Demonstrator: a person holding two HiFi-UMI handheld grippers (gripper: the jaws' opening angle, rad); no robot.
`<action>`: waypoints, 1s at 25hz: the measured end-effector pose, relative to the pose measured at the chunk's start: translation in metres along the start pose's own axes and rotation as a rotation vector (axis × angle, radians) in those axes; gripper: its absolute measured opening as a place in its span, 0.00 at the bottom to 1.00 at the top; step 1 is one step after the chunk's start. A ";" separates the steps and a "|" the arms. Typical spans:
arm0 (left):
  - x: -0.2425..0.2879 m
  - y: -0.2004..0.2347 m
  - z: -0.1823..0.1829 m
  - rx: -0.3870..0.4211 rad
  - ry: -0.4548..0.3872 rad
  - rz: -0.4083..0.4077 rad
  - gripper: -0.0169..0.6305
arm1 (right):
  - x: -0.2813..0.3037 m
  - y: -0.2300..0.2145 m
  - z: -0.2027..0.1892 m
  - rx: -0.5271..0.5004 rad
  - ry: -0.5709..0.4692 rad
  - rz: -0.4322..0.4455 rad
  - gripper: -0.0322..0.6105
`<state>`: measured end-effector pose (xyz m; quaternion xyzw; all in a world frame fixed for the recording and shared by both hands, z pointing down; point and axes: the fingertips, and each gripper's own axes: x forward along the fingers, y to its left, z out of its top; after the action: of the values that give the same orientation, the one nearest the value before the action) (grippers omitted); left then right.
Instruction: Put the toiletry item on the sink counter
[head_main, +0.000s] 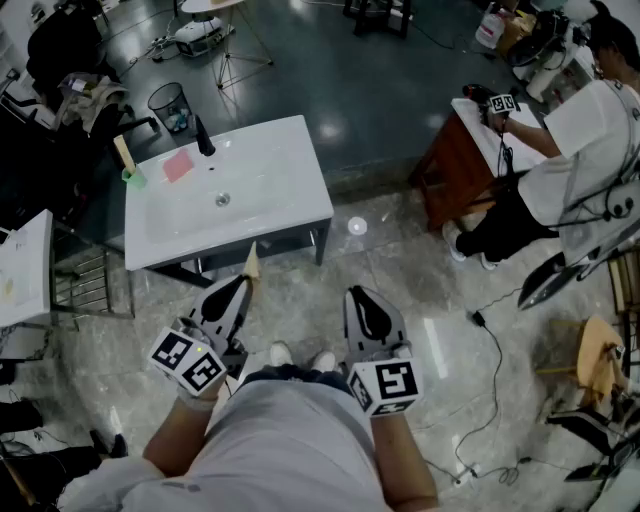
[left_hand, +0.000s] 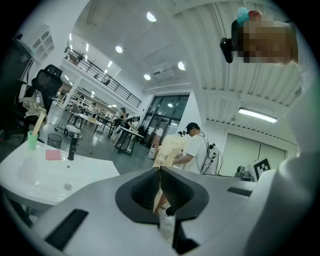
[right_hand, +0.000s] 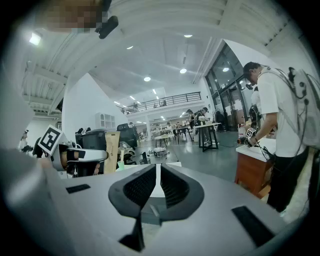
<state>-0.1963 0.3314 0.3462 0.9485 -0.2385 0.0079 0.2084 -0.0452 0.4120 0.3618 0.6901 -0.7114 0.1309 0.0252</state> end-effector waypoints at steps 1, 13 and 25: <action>0.000 0.001 0.000 -0.002 0.003 -0.001 0.06 | 0.000 0.001 0.001 0.001 -0.002 -0.002 0.11; -0.013 0.030 0.007 -0.029 -0.006 -0.006 0.06 | 0.019 0.024 0.006 -0.021 -0.005 -0.009 0.11; -0.013 0.089 0.011 -0.055 0.013 0.008 0.06 | 0.077 0.030 0.000 0.023 -0.002 -0.043 0.11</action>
<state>-0.2492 0.2614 0.3695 0.9414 -0.2413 0.0085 0.2357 -0.0782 0.3372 0.3737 0.7055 -0.6948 0.1380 0.0193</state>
